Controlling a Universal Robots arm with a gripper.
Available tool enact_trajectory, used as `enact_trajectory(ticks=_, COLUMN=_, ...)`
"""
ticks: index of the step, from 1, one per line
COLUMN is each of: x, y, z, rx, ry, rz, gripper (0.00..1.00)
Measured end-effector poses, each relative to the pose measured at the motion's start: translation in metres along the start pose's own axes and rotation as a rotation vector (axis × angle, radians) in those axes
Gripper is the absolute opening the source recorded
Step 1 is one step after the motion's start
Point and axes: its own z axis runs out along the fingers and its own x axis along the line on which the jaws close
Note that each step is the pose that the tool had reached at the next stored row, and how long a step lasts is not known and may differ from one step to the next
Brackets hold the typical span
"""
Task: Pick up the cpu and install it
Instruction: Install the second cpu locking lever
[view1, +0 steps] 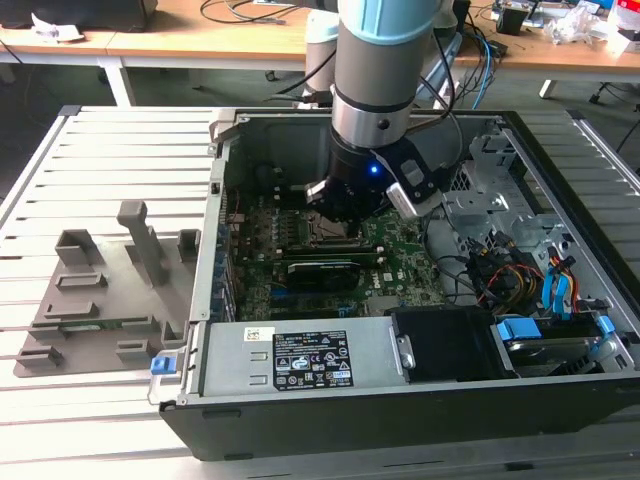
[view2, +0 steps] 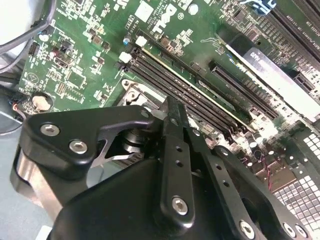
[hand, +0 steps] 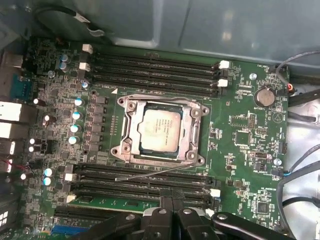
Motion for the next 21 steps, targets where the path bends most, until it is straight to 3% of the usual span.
enact_trajectory(ticks=1, x=0.0008, y=-0.0021, z=0.0, rx=-0.0141, ry=-0.0016, rz=0.0, gripper=0.11)
enact_trajectory(ticks=4, x=0.0025, y=-0.0033, z=0.0008, rx=-0.0411, ry=-0.0048, rz=0.001, gripper=0.11)
enact_trajectory(ticks=9, x=0.0104, y=-0.0028, z=0.0077, rx=-0.0429, ry=-0.0049, rz=0.001, gripper=0.11)
enact_trajectory(ticks=13, x=0.0179, y=0.0033, z=0.0129, rx=-0.0431, ry=-0.005, rz=0.001, gripper=0.11)
enact_trajectory(ticks=16, x=0.027, y=0.0052, z=0.0193, rx=-0.043, ry=-0.0049, rz=0.001, gripper=0.11)
enact_trajectory(ticks=21, x=0.0384, y=0.0072, z=0.0245, rx=-0.0429, ry=-0.0049, rz=0.001, gripper=0.11)
